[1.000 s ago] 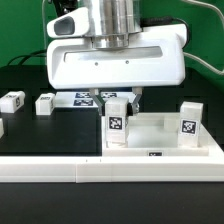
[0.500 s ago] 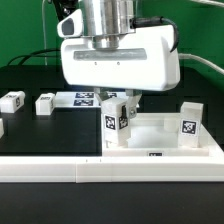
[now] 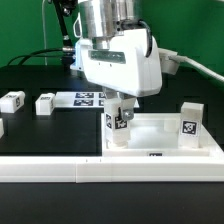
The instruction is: Assemble square table
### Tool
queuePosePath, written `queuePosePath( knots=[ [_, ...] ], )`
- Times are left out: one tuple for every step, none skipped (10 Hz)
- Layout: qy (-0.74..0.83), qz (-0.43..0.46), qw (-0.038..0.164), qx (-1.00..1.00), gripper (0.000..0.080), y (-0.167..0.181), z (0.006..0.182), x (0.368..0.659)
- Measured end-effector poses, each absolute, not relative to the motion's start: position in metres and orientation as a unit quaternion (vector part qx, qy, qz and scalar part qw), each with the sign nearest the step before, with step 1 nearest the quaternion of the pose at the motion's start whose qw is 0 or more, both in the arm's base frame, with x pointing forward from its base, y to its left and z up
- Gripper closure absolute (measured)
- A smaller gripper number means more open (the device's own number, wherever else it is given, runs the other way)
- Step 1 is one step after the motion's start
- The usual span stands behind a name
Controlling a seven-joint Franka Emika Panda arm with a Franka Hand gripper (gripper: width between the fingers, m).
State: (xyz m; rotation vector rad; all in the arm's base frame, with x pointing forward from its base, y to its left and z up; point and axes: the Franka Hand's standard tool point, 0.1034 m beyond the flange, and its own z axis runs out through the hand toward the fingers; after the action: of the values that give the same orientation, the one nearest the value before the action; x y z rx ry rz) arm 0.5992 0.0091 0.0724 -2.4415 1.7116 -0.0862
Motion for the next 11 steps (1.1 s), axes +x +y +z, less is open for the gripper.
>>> queuePosePath(
  knots=[
    [0.565, -0.029, 0.079, -0.821, 0.0494, 0.0094, 0.0724, 0.5992],
    [0.555, -0.03, 0.079, -0.828, 0.0313, 0.0094, 0.0724, 0.5992],
    [0.544, -0.031, 0.078, -0.835, 0.0186, 0.0096, 0.0725, 0.5992],
    [0.514, -0.032, 0.076, -0.854, 0.0186, 0.0098, 0.0726, 0.5989],
    [0.455, -0.031, 0.073, -0.887, 0.0161, 0.0108, 0.0731, 0.5987],
    [0.384, -0.037, 0.071, -0.92, 0.0152, 0.0112, 0.0735, 0.5992],
    [0.348, -0.036, 0.069, -0.934, 0.0152, 0.0133, 0.0731, 0.5983],
    [0.282, -0.039, 0.064, -0.957, 0.015, 0.0149, 0.0732, 0.5982],
    [0.22, -0.035, 0.061, -0.973, 0.015, 0.0138, 0.0733, 0.5976],
    [0.184, -0.037, 0.06, -0.98, 0.015, 0.0086, 0.0736, 0.5978],
    [0.155, -0.04, 0.057, -0.985, 0.015, 0.0086, 0.0734, 0.5979]
  ],
)
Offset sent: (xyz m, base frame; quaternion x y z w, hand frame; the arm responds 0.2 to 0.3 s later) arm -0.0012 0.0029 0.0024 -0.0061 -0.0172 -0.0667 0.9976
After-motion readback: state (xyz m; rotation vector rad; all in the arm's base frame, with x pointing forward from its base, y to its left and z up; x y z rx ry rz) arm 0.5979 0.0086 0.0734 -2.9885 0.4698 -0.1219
